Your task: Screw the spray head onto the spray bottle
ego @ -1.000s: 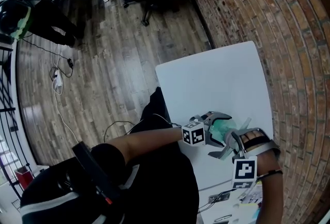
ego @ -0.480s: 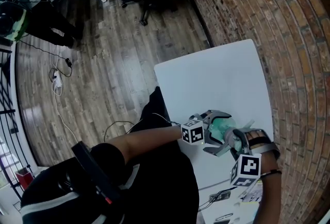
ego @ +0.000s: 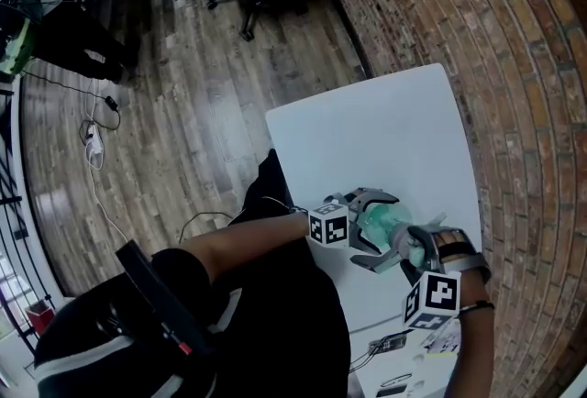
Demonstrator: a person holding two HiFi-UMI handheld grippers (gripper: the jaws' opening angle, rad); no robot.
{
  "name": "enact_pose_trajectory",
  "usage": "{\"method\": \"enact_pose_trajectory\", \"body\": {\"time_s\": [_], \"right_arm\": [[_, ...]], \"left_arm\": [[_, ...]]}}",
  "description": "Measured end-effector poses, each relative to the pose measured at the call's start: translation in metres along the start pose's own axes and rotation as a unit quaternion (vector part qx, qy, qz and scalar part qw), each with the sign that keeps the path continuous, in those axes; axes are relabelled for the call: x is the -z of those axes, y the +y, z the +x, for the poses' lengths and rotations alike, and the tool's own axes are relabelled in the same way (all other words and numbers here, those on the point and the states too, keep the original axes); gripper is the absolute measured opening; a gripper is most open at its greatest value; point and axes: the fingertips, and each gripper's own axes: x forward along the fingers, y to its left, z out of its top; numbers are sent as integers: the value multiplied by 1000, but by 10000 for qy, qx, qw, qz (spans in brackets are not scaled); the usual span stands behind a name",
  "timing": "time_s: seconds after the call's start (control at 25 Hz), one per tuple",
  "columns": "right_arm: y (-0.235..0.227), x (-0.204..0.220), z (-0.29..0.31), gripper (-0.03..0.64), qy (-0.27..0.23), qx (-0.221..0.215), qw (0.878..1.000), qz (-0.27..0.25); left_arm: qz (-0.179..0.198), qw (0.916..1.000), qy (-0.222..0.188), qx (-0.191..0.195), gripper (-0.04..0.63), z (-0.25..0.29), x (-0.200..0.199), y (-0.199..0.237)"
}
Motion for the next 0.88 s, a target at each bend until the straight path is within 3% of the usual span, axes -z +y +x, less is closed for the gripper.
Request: {"method": "enact_pose_trajectory", "body": {"time_s": [0.12, 0.2, 0.44, 0.72, 0.88], "right_arm": [[-1, -4, 0, 283, 4, 15, 10000, -26], [-3, -4, 1, 282, -15, 18, 10000, -47], [-1, 2, 1, 283, -38, 22, 10000, 71], [-3, 4, 1, 283, -257, -21, 9972, 700], [-6, 2, 2, 284, -573, -123, 9850, 1621]], "left_arm": [[372, 9985, 358, 190, 549, -9, 17, -5], [366, 9976, 533, 240, 549, -9, 30, -2], [290, 9983, 460, 223, 554, 0, 39, -1], [264, 9989, 331, 185, 554, 2, 40, 0], [210, 9992, 277, 204, 554, 1, 40, -1]]}}
